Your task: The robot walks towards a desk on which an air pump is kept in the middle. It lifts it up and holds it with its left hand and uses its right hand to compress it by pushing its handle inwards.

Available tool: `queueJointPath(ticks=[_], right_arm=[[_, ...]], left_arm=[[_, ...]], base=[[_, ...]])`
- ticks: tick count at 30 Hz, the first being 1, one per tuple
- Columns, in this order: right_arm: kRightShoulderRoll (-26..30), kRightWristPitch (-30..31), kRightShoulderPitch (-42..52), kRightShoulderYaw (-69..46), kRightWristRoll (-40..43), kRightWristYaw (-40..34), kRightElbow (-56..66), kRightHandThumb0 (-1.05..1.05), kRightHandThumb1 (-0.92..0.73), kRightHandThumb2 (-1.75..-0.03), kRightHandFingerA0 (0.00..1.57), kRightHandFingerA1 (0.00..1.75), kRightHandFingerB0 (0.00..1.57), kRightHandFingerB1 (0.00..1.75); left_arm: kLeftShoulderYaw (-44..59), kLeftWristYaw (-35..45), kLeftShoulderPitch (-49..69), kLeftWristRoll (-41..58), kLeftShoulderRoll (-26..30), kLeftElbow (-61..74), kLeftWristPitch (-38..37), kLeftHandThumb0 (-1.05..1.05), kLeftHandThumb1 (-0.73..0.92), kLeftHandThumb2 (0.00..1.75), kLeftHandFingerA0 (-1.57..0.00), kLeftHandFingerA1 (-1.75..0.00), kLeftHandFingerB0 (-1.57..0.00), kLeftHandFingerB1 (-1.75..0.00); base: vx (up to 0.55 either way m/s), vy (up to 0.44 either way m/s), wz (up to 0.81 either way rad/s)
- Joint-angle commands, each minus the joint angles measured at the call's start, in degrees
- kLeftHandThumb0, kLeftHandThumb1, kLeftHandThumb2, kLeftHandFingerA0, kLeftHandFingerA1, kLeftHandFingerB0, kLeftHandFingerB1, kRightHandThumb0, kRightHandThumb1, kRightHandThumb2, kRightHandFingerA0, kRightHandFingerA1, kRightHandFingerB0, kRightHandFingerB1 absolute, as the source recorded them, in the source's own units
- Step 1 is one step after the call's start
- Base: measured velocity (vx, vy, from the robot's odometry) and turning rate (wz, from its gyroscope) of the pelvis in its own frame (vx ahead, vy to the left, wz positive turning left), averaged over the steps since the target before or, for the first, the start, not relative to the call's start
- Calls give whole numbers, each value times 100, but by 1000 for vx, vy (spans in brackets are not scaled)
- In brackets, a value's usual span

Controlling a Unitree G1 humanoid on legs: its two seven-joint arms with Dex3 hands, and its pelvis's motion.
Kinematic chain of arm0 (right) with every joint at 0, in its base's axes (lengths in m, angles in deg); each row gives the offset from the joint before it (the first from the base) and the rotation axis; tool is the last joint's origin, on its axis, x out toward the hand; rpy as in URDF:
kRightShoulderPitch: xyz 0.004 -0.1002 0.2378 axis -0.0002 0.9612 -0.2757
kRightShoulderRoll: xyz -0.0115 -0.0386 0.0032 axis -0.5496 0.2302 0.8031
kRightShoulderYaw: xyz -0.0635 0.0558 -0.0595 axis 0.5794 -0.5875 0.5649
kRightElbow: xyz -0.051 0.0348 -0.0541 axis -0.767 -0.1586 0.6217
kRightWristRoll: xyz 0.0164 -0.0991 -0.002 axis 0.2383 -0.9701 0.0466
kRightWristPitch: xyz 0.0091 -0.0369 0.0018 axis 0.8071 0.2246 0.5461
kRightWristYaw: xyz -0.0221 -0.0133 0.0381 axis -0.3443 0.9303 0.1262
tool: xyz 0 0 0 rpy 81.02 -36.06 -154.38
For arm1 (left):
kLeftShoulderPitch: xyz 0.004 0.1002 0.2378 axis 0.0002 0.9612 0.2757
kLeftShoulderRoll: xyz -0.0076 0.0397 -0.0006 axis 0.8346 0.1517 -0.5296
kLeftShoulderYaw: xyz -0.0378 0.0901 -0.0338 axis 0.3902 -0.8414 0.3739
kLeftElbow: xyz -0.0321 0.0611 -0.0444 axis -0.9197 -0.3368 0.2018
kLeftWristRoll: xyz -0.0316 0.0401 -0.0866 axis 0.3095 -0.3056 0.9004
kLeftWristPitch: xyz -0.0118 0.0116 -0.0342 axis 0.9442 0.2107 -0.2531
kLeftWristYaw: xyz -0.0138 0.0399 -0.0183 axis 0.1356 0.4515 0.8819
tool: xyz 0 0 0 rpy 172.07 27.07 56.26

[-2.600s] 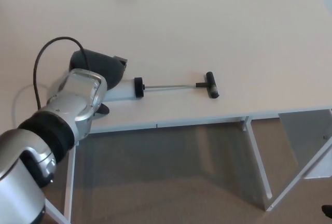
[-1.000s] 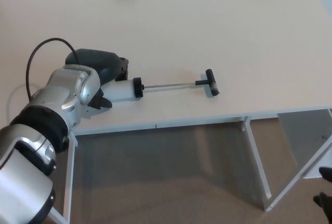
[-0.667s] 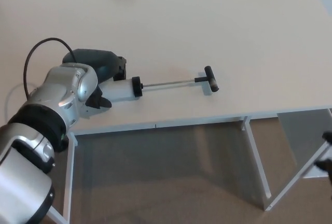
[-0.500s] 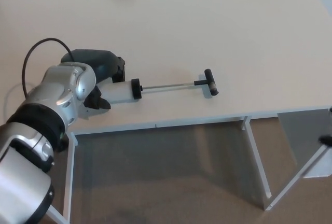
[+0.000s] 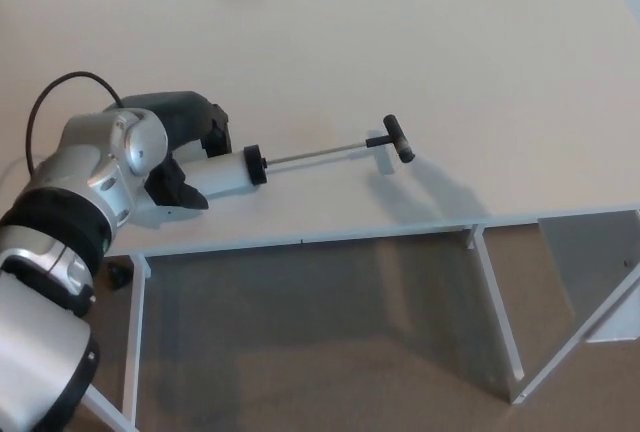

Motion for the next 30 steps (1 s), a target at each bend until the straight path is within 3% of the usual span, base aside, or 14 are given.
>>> queueJointPath(ticks=[1, 5, 13, 14, 19, 25, 26, 30], right_arm=[[236, 1452, -2029, -3, 678, 541, -2223, -81, -73, -107, 4, 41, 12, 35], [99, 1295, -2185, -6, 623, 674, -3051, -86, -75, -107, 1, 35, 14, 30], [-4, 924, -2347, 310, 116, 738, -4216, -87, -77, -110, 9, 33, 9, 25], [-13, 869, -2361, 400, 27, 763, -4316, -80, -92, -69, 12, 25, 10, 22], [-108, 646, -2431, 577, -61, 824, -4609, -81, -90, -69, 13, 26, 11, 23], [-215, 599, -2525, 758, -80, 869, -4960, -84, -91, -76, 11, 26, 9, 22], [-281, 597, -2505, 746, -5, 927, -5042, -88, -81, -115, 4, 31, 11, 24], [-487, 687, -2408, 649, 273, 1134, -5153, -87, -80, -113, 4, 28, 11, 24]], left_arm=[[413, 1414, -145, 553, 241, -137, -344, -7, 68, 83, -98, -145, -85, -125], [500, 1608, -225, 614, 272, -96, -332, -8, 68, 83, -96, -129, -85, -121], [490, 1707, -332, 545, 333, -52, -402, -6, 63, 88, -91, -139, -83, -129], [478, 1696, -334, 522, 340, -41, -447, -7, 61, 86, -94, -140, -84, -128], [578, 1768, -336, 592, 310, -27, -312, -4, 63, 87, -91, -133, -83, -124], [520, 1737, -306, 494, 361, -7, -479, -7, 66, 85, -92, -130, -82, -125], [548, 1754, -314, 518, 366, 12, -473, -7, 65, 89, -95, -134, -85, -124], [561, 1803, -337, 504, 382, 77, -480, -9, 64, 83, -97, -135, -83, -123]], base=[[0, 0, 0], [0, 0, 0], [0, 0, 0], [0, 0, 0], [0, 0, 0], [0, 0, 0], [0, 0, 0], [0, 0, 0]])
